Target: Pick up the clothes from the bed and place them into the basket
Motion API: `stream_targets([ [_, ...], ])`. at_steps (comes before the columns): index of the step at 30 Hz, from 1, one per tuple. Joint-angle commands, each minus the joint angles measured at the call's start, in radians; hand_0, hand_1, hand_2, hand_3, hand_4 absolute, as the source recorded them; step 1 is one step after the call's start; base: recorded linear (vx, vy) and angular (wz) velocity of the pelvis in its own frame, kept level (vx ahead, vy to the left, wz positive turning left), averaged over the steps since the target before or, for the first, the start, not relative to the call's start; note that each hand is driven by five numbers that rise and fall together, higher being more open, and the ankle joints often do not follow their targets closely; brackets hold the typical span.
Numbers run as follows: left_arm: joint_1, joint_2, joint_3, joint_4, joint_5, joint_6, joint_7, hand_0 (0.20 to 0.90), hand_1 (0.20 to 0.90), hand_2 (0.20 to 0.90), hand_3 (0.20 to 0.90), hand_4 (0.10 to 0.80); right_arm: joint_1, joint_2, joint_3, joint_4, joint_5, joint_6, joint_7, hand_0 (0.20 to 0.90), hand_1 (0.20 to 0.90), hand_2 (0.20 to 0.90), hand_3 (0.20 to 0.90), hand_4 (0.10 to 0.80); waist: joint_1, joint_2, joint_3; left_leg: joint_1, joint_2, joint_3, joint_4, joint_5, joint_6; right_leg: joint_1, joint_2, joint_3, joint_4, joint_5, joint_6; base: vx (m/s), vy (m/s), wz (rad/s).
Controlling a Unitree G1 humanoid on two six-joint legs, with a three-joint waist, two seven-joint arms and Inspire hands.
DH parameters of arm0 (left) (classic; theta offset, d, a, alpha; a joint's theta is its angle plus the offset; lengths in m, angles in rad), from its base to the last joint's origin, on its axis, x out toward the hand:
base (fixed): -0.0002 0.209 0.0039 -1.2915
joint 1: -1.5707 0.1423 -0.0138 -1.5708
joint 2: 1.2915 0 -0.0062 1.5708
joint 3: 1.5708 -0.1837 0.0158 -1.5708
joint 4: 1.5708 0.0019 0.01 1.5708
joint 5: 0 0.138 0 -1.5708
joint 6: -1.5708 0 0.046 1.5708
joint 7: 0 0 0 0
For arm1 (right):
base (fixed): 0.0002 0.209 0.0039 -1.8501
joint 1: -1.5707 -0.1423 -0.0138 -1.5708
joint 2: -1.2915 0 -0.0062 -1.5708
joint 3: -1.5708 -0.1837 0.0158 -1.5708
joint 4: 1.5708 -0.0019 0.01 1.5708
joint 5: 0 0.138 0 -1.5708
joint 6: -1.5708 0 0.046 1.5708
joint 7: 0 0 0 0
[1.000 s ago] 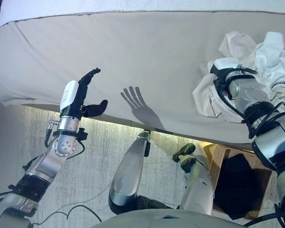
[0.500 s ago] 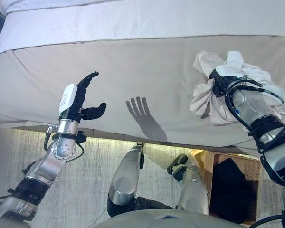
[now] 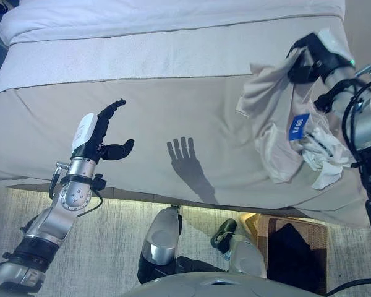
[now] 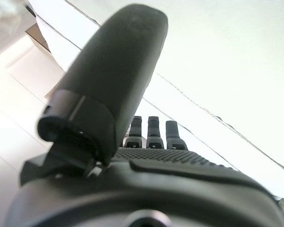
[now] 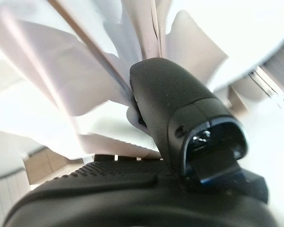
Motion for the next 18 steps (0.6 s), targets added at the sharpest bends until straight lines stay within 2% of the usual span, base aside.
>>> stream_targets([
  [1, 0.055, 0.020, 0.043, 0.005, 0.006, -0.052, 0.016, 0.900, 0.900, 0.900, 0.900, 0.800, -0.149, -0.041, 0.041, -0.047, 0.068, -0.054, -0.047, 0.300, 0.300, 0.300, 0.200, 0.100, -0.002, -0.080, -0.287, -0.011, 0.054, -0.001, 0.066, -0.106, -0.046, -0.002, -0.025, 0.029, -0.036, 0.058, 0.056, 0.000, 0.000, 0.00],
  [9, 0.036, 0.005, 0.010, 0.087, -0.010, -0.045, 0.006, 0.900, 0.900, 0.900, 0.900, 0.800, -0.313, -0.110, 0.125, -0.047, 0.135, 0.008, -0.058, 0.300, 0.300, 0.300, 0.200, 0.100, -0.023, -0.104, -0.367, 0.061, 0.050, 0.024, -0.095, -0.050, -0.054, 0.038, 0.005, 0.026, -0.106, 0.079, 0.068, -0.005, 0.040, 0.00],
  [18, 0.019, -0.003, -0.024, 0.165, -0.016, -0.059, 0.027, 0.900, 0.900, 0.900, 0.900, 0.800, -0.432, -0.226, 0.173, -0.041, 0.243, 0.050, -0.162, 0.300, 0.300, 0.300, 0.200, 0.100, -0.075, -0.128, -0.414, 0.114, 0.051, 0.063, -0.154, -0.048, -0.049, 0.051, 0.026, 0.054, -0.121, 0.075, 0.067, -0.004, 0.029, -0.04],
])
